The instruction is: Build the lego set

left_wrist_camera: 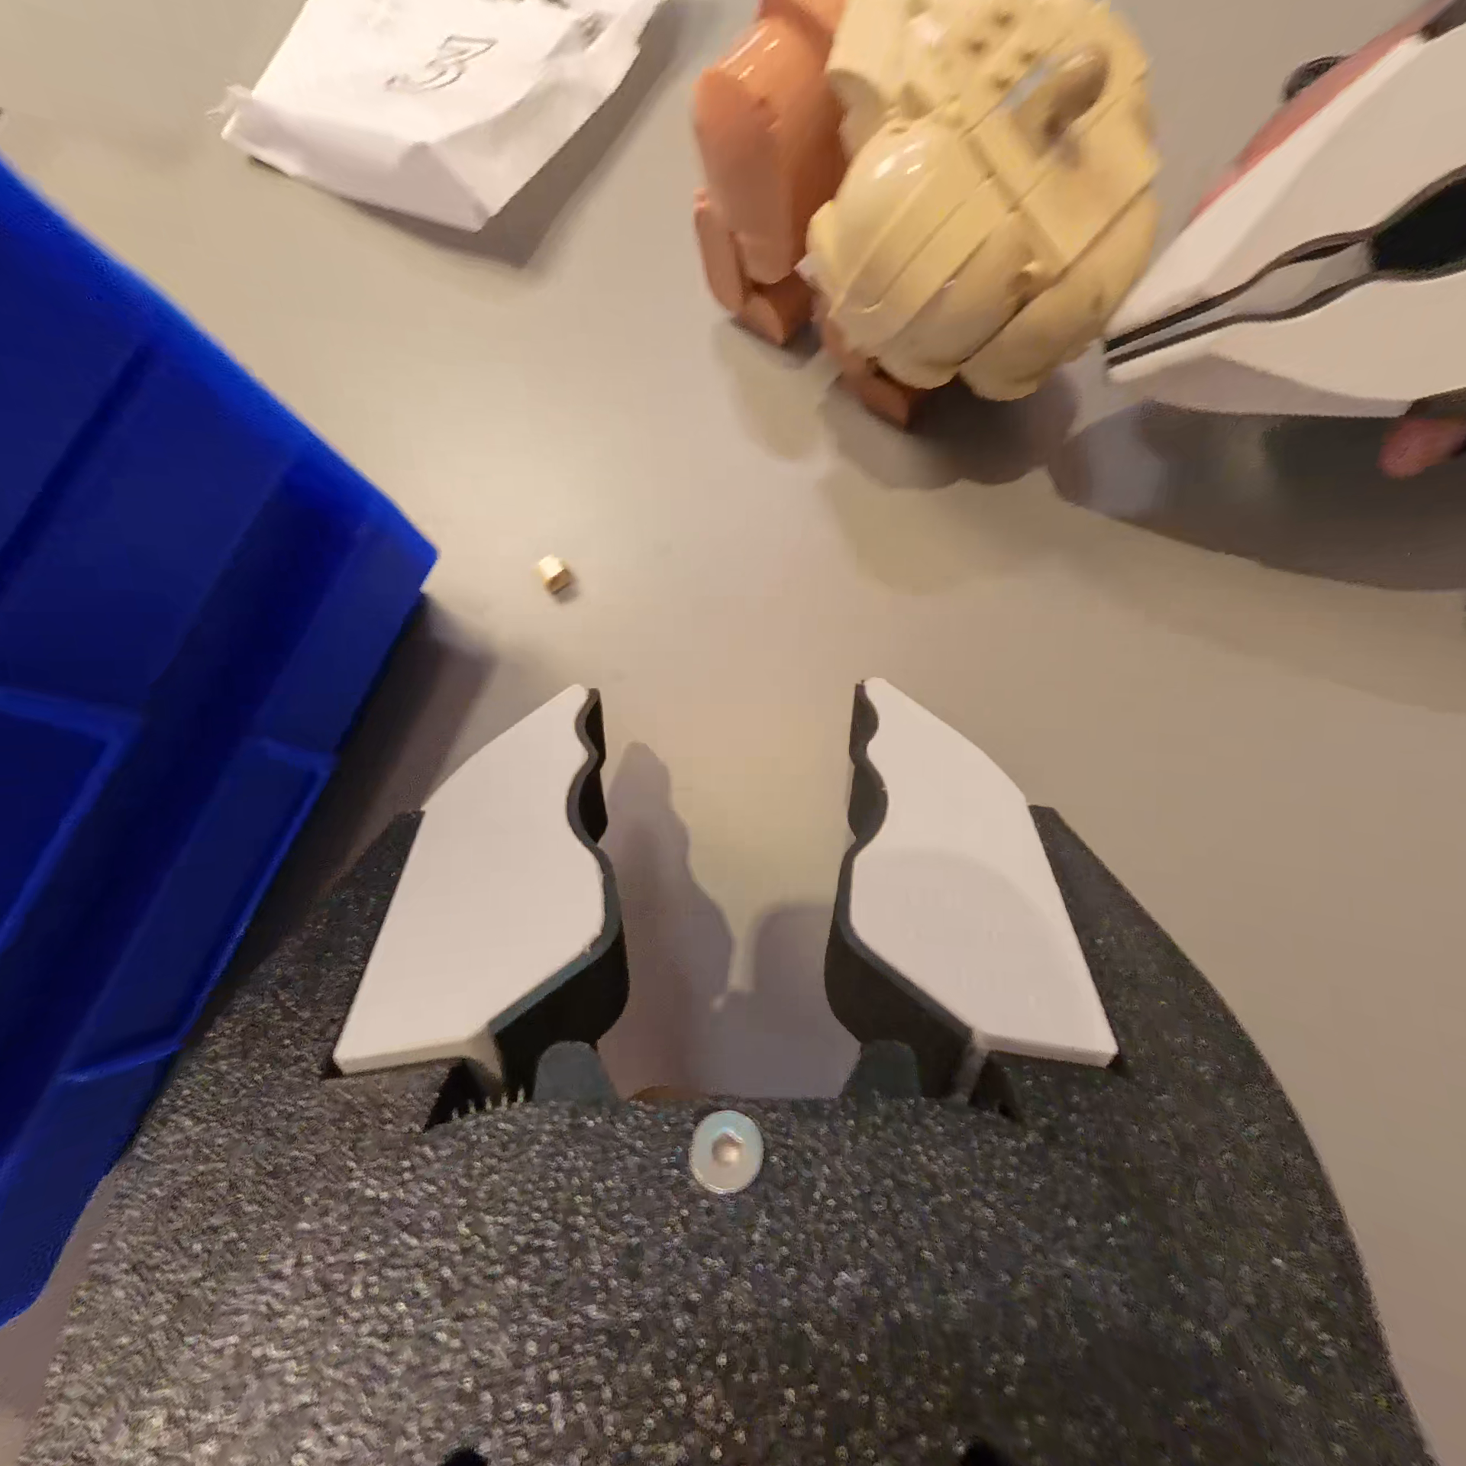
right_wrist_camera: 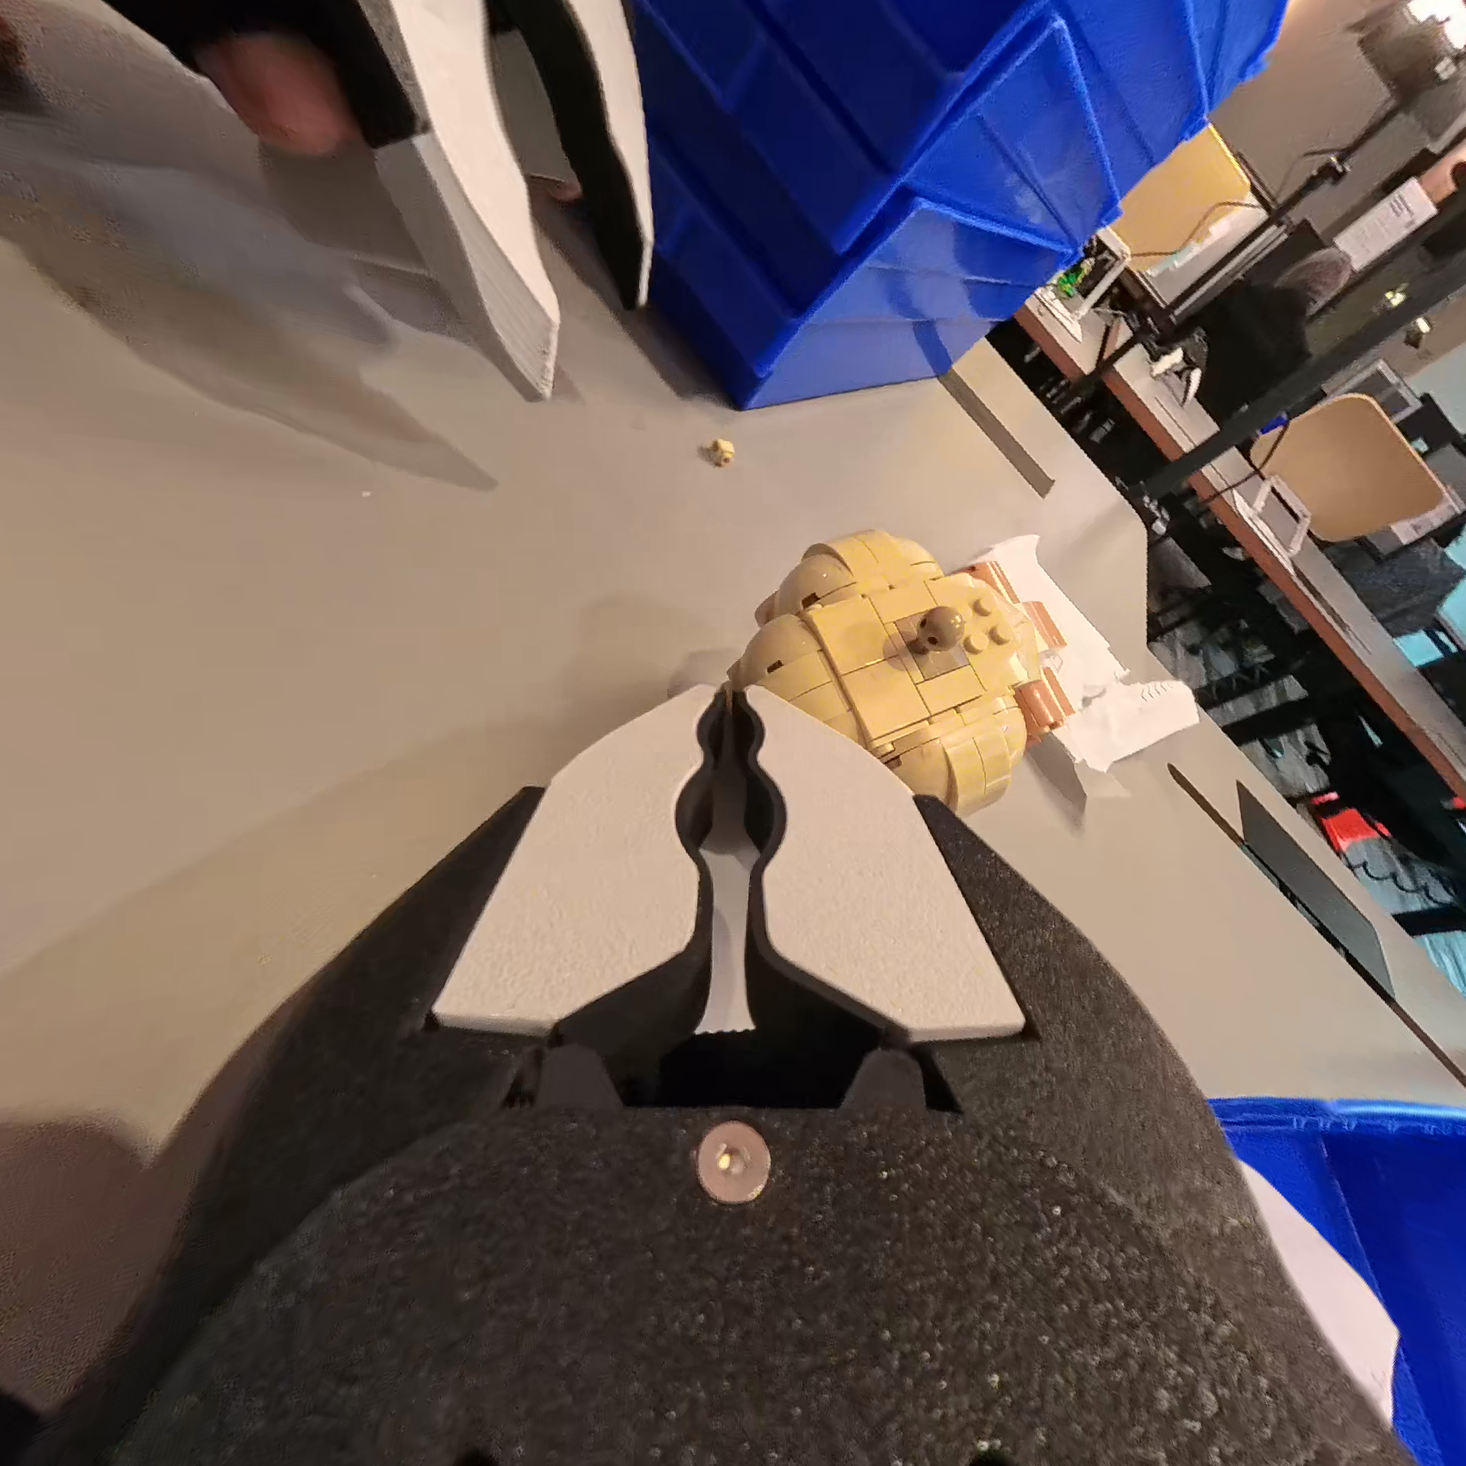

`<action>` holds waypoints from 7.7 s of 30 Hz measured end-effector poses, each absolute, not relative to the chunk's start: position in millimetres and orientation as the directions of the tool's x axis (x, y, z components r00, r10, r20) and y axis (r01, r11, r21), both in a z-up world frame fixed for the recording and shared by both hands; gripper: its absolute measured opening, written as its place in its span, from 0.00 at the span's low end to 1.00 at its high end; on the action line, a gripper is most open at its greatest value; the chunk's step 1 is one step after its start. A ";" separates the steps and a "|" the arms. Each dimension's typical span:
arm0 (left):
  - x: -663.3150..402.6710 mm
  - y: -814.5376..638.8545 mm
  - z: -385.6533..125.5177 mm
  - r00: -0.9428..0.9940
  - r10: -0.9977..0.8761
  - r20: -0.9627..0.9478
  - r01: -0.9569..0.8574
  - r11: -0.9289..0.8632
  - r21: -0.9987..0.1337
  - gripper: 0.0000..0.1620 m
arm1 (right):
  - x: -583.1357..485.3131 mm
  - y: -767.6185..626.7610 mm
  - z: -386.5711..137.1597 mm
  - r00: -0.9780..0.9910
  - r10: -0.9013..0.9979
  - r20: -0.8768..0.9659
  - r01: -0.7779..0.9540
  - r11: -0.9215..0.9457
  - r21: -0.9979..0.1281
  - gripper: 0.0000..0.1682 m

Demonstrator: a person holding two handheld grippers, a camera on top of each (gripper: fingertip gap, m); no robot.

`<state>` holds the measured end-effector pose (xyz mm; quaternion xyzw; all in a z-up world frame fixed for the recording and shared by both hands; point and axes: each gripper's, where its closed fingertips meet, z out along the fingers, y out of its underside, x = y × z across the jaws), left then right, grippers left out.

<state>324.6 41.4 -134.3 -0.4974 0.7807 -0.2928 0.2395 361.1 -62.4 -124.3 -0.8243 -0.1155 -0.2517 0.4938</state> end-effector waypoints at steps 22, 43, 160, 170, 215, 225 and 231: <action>396.2 77.8 -167.4 -0.122 -0.990 -0.071 -0.726 0.138 -0.673 0.16 | 408.2 -78.2 -109.2 0.841 -0.236 0.486 0.349 -0.450 -0.822 0.06; 348.2 87.0 62.4 -0.136 -0.952 -0.276 -0.292 0.304 -0.907 0.06 | 406.8 -76.8 -112.3 0.833 -0.219 0.507 0.367 -0.468 -0.804 0.06; 156.7 88.0 51.2 -0.665 -0.492 0.562 0.277 -0.861 -0.426 0.10 | 167.4 57.5 -1.0 0.639 -0.126 0.759 0.753 0.307 -0.583 0.09; 180.8 101.0 19.1 -0.646 -0.204 0.735 0.175 -0.978 -0.118 0.10 | 164.8 81.0 14.5 0.694 -0.177 0.698 0.716 0.273 -0.643 0.09; 150.9 36.9 -20.1 -0.532 -0.745 0.404 0.006 -0.480 -0.877 0.10 | 134.8 52.8 -17.8 0.524 0.004 0.852 0.777 0.407 -0.480 0.10; 151.6 31.3 -29.0 -0.564 -0.705 0.430 -0.078 -0.473 -0.878 0.09 | 136.5 47.6 -27.5 0.503 0.128 0.855 0.757 0.412 -0.507 0.10; 154.9 30.4 -36.9 -0.537 -0.730 0.424 -0.112 -0.436 -0.893 0.09 | 140.5 47.4 -34.9 0.421 0.103 0.901 0.818 0.387 -0.426 0.10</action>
